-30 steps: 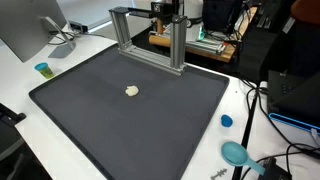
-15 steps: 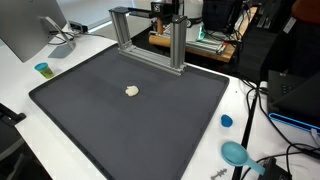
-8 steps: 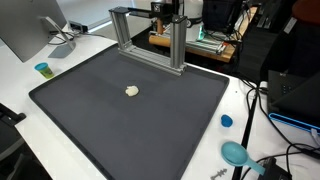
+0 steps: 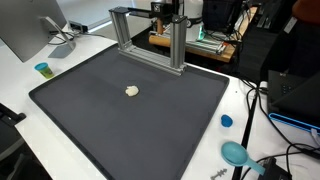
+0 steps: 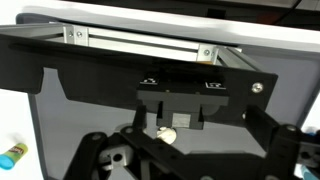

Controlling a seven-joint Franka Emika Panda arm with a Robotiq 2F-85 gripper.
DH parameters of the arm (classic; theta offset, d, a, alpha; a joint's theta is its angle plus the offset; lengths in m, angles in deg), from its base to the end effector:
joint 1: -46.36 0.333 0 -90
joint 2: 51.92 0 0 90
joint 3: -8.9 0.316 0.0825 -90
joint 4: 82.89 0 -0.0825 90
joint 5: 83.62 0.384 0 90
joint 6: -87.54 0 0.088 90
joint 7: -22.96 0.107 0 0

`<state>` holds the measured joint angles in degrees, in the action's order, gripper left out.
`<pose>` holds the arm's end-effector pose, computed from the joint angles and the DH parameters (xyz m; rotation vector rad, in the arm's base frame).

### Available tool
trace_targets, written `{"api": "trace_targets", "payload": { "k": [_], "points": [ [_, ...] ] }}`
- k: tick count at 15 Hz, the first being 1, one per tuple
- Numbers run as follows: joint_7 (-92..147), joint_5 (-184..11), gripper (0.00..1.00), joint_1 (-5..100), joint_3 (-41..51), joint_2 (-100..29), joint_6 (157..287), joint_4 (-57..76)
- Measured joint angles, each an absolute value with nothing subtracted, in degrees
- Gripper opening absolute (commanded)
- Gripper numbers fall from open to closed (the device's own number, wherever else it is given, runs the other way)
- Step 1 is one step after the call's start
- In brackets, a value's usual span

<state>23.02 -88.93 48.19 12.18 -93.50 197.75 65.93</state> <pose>0.3359 0.0245 0.4870 3.0126 0.1576 0.0833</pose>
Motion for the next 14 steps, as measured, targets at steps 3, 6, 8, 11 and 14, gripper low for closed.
{"api": "trace_targets", "payload": {
  "k": [3, 6, 8, 11, 14],
  "points": [
    [24.5, -88.6, 1.00, 48.2, 12.2, -93.5, 200.8, 66.7],
    [26.3, -88.4, 1.00, 48.2, 12.2, -93.5, 203.7, 68.7],
    [26.7, -88.4, 1.00, 48.2, 12.2, -93.5, 203.9, 69.1],
    [26.8, -88.4, 1.00, 48.2, 12.2, -93.4, 204.1, 69.1],
    [26.7, -88.4, 1.00, 48.2, 12.2, -93.1, 204.7, 69.1]
  ]
}}
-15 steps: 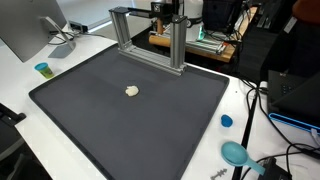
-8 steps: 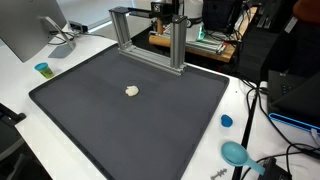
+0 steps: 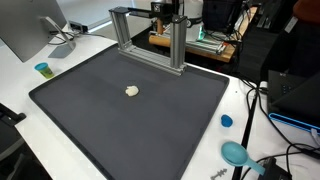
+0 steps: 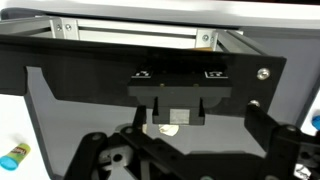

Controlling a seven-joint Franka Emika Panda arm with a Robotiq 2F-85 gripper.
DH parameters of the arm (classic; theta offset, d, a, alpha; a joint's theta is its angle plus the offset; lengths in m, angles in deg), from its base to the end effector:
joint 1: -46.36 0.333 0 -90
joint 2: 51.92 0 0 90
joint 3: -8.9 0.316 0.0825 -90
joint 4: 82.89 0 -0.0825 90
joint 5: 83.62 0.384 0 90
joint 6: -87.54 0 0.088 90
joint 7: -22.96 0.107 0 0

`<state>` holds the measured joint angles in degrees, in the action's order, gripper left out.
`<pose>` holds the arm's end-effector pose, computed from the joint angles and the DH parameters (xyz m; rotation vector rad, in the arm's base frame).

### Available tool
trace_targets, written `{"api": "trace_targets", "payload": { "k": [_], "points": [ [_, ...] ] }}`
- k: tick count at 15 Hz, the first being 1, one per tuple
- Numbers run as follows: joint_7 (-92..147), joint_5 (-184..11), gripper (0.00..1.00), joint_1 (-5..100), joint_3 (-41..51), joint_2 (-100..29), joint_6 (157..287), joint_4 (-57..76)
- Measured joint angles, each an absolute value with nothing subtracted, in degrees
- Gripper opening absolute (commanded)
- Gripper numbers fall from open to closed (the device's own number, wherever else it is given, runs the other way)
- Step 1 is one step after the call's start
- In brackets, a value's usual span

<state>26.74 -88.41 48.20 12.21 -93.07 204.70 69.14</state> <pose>0.3407 0.0264 0.4687 3.0293 0.0695 0.1760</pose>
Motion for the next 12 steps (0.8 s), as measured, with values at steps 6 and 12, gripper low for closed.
{"api": "trace_targets", "payload": {
  "k": [6, 12],
  "points": [
    [26.0, -88.4, 0.97, 48.2, 11.2, -91.0, 205.0, 69.1],
    [23.4, -88.2, 0.98, 48.2, 9.6, -90.1, 205.7, 69.1]
  ]
}}
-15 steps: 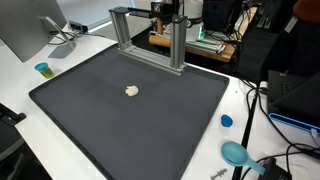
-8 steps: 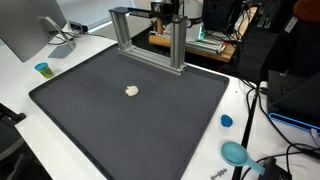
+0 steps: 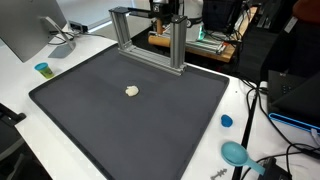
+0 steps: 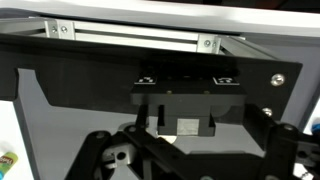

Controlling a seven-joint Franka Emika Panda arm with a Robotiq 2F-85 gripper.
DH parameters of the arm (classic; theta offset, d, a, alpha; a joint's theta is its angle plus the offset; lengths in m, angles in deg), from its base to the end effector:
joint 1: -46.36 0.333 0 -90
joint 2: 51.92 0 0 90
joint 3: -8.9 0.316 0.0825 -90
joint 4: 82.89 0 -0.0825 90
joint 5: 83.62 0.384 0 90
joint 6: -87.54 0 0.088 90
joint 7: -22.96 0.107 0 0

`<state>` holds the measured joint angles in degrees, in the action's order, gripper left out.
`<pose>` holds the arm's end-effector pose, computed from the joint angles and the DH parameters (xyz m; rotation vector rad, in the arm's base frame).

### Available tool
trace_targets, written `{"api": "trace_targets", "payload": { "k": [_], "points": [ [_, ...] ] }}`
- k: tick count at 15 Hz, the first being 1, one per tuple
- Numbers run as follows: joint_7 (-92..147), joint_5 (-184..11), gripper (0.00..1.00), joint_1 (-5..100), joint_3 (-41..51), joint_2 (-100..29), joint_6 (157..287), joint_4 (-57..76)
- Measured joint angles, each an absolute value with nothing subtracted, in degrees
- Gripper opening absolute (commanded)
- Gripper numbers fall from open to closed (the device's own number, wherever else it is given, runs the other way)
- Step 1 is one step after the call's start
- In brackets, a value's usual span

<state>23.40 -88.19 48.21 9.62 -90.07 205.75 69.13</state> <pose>0.3500 0.0115 0.4527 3.0599 0.1069 0.1187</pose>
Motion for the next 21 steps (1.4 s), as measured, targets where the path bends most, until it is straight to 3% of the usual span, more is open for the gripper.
{"api": "trace_targets", "payload": {
  "k": [10, 17, 21],
  "points": [
    [19.3, -87.5, 0.90, 49.4, 9.3, -89.8, 206.2, 69.1],
    [19.3, -87.5, 0.95, 49.0, 8.7, -89.5, 208.2, 69.1],
    [19.3, -87.6, 0.92, 48.5, 8.3, -88.9, 208.3, 69.1]
  ]
}}
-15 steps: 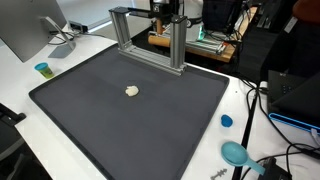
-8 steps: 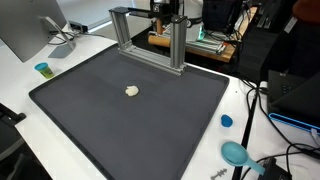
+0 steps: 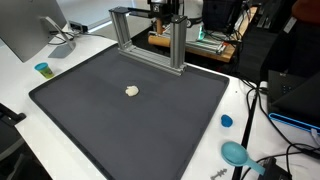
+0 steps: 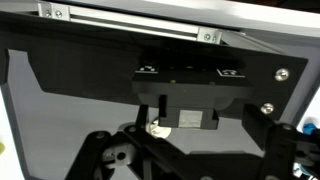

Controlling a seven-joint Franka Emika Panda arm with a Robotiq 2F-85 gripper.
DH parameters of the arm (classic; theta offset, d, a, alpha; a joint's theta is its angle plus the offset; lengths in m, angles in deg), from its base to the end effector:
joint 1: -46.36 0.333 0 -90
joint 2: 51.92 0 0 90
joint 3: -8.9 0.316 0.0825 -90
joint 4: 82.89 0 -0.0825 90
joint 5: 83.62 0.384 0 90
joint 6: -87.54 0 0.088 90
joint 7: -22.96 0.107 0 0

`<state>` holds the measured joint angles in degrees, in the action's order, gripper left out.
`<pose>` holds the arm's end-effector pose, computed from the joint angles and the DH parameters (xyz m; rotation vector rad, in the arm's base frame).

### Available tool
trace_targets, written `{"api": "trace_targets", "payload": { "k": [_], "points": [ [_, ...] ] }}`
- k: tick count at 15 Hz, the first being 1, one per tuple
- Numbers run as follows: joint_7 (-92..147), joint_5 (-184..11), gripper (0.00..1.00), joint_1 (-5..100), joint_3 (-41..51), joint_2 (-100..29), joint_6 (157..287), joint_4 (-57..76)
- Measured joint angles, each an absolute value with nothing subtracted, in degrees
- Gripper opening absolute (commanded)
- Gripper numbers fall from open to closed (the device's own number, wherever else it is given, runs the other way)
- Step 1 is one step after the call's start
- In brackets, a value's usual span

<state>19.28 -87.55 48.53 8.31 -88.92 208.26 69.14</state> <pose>0.3567 0.0066 0.4496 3.0756 0.1935 0.1518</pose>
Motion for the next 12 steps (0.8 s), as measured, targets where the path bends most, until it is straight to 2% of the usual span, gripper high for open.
{"api": "trace_targets", "payload": {
  "k": [3, 6, 7, 8, 10, 11, 12],
  "points": [
    [19.3, -87.6, 0.88, 48.5, 8.0, -88.4, 208.2, 69.4],
    [19.3, -87.5, 0.80, 48.4, 7.8, -88.3, 208.1, 70.2],
    [19.4, -87.4, 0.74, 48.4, 7.7, -88.4, 208.0, 70.3],
    [19.4, -87.2, 0.77, 48.4, 7.6, -88.4, 207.8, 70.4],
    [19.5, -86.7, 0.66, 48.4, 7.5, -88.8, 207.8, 70.6],
    [19.5, -86.5, 0.50, 48.4, 7.5, -89.0, 207.8, 70.7],
    [19.6, -86.3, 0.45, 48.4, 7.5, -89.2, 207.8, 70.9]
  ]
}}
